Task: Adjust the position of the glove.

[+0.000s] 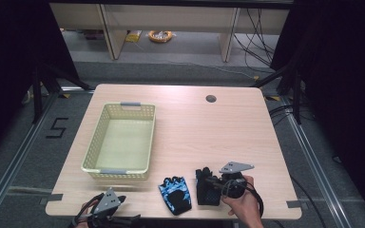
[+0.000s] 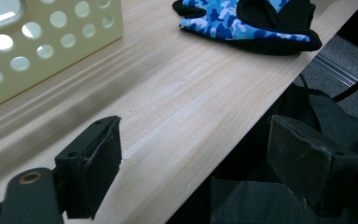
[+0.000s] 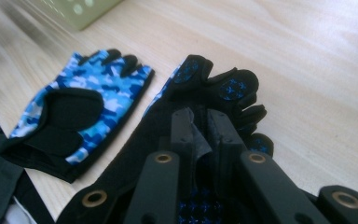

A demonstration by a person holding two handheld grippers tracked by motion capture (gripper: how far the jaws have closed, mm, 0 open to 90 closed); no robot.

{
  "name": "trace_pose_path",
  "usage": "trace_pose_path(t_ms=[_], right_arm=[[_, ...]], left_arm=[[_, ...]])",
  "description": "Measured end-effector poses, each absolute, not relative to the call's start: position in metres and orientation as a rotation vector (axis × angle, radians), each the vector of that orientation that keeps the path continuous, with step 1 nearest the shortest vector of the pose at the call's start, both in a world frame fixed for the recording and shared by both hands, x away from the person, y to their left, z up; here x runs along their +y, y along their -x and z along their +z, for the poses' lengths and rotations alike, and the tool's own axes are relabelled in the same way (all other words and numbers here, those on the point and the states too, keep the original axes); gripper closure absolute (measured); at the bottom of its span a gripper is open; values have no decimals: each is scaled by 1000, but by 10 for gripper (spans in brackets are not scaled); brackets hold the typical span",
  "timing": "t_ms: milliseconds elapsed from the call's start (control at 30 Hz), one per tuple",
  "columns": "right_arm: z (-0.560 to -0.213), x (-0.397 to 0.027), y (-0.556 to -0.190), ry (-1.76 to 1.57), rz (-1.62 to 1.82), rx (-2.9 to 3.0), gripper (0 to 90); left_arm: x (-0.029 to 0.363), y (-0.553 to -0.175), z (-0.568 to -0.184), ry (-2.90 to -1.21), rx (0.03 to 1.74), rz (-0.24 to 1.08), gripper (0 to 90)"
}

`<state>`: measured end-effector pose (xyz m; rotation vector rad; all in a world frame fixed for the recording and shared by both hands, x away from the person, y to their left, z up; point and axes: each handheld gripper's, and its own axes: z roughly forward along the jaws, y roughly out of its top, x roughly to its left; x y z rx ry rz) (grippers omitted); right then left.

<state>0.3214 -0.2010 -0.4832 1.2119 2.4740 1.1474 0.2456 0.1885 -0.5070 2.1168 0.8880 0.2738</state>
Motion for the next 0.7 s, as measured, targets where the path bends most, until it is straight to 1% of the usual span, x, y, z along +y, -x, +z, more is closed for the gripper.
trace_pose_path(t_ms=[33, 100, 200, 267, 367, 433, 467, 500, 533, 567, 600, 700], right_arm=[[-487, -202, -323, -1196, 1093, 2472, 820], [-491, -202, -323, -1230, 1093, 2471, 816], [-497, -201, -325, -1222, 1110, 2442, 805], [-496, -202, -325, -1231, 1049, 2481, 809], [-498, -198, -324, -1249, 1020, 2494, 744], [-495, -196, -323, -1233, 1016, 2476, 714], [-495, -196, -323, -1233, 1016, 2476, 714], [-492, -198, -324, -1195, 1000, 2477, 690], [-487, -198, -323, -1225, 994, 2472, 680], [-482, -199, -323, -1195, 1014, 2437, 648], [-482, -199, -323, -1195, 1014, 2437, 648], [-471, -192, -320, -1146, 1099, 2401, 603]], left_arm=[[188, -245, -507, -2116, 890, 264, 170], [187, -244, -507, -2103, 913, 245, 170], [188, -245, -507, -2117, 887, 266, 170], [188, -245, -507, -2117, 888, 266, 170], [188, -246, -507, -2118, 886, 274, 170], [188, -245, -507, -2117, 887, 266, 170], [188, -245, -507, -2118, 885, 270, 170], [188, -245, -507, -2116, 885, 273, 170], [188, -245, -507, -2111, 890, 267, 170], [188, -245, -507, -2118, 888, 264, 170], [188, -246, -507, -2117, 887, 272, 170], [188, -246, -507, -2119, 885, 275, 170]])
